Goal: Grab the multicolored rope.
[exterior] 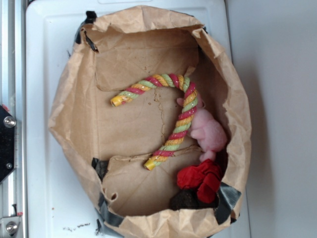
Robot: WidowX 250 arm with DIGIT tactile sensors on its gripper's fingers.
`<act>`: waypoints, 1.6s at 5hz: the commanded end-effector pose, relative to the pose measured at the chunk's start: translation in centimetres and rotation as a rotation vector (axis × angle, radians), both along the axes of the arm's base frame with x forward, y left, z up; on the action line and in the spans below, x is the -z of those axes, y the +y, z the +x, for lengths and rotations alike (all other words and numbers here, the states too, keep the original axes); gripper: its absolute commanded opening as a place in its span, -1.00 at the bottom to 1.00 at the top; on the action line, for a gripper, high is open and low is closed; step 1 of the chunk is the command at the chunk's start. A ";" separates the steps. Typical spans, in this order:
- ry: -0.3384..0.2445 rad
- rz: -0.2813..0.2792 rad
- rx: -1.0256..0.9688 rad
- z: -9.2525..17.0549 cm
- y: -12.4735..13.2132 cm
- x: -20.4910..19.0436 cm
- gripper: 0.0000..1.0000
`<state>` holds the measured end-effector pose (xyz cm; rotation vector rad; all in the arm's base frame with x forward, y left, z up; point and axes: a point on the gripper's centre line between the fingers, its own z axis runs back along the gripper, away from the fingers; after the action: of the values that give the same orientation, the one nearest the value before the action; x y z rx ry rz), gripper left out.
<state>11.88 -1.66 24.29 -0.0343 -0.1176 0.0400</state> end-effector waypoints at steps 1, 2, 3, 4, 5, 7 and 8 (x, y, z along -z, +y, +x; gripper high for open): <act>0.000 0.000 0.000 0.0 0.0 0.0 1.00; -0.028 -0.027 -0.044 3.1 -0.4 -0.4 1.00; -0.079 -0.015 -0.074 5.7 -0.6 -0.1 1.00; -0.106 -0.014 -0.080 7.5 -0.7 0.9 1.00; -0.190 -0.027 -0.130 10.1 -0.7 2.7 1.00; -0.200 -0.105 -0.241 14.0 -1.2 6.4 1.00; -0.221 -0.126 -0.335 15.4 -6.1 1.3 1.00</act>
<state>27.08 -6.93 21.23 -0.1072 -0.3143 0.3794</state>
